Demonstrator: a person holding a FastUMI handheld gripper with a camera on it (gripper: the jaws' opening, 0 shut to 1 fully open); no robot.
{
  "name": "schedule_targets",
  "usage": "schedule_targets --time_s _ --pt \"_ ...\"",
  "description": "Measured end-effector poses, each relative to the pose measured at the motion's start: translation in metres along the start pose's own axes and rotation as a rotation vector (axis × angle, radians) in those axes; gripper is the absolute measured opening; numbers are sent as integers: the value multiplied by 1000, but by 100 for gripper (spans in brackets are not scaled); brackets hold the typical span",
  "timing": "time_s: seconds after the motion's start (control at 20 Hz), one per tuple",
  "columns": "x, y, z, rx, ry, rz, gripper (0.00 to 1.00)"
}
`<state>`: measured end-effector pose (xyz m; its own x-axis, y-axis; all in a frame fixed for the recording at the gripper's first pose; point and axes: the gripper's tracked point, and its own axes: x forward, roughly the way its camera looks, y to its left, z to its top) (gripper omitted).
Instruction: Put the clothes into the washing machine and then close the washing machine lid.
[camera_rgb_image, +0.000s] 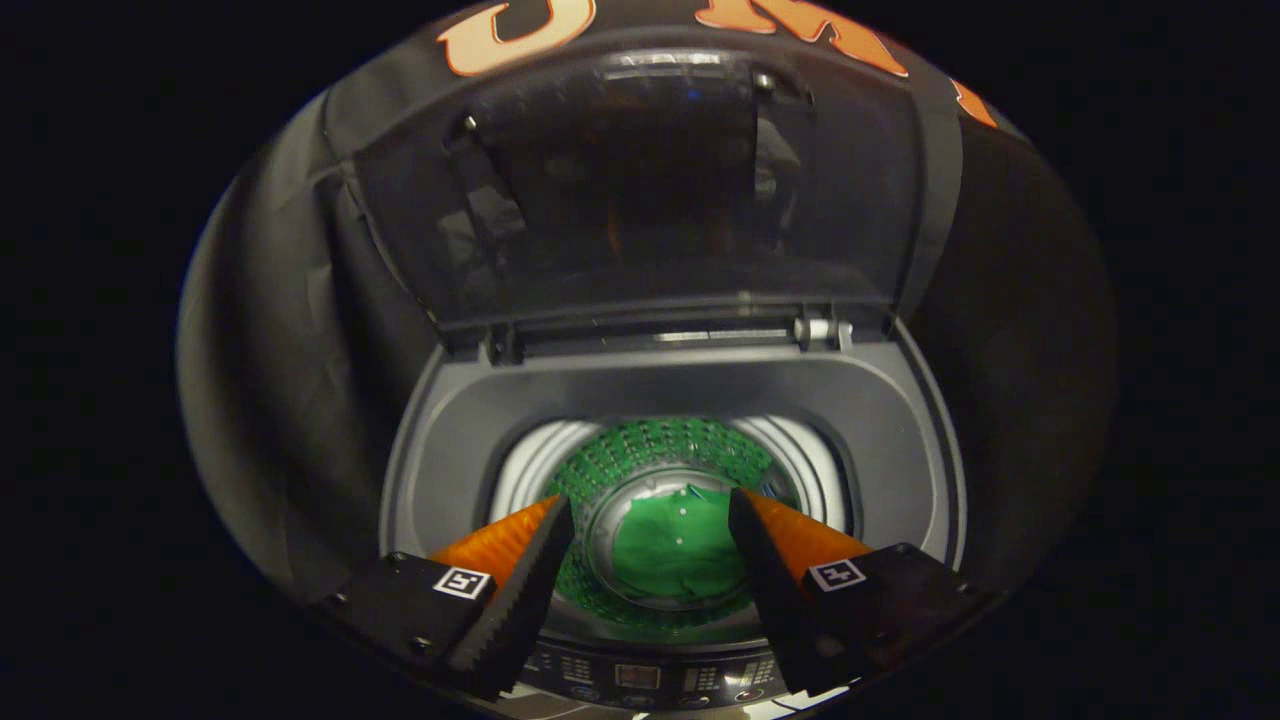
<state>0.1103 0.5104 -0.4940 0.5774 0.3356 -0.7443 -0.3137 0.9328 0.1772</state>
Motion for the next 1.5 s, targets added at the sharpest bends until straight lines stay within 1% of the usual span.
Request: schedule_targets --time_s 0.25,0.45,0.65,0.8,1.0,1.2,1.3,1.5 --pt "-55 19 69 -27 -167 46 99" --pt "-97 16 132 -59 -307 34 99" --pt "-139 14 195 -75 -442 46 99" --pt "-156 1 240 -96 -533 7 99" --pt "-147 -10 285 -61 -572 8 99" --pt "-115 -28 316 -96 -555 -32 99" --pt "-93 -33 321 -100 -522 -30 99" --pt "-52 -39 316 -82 -452 -26 99"
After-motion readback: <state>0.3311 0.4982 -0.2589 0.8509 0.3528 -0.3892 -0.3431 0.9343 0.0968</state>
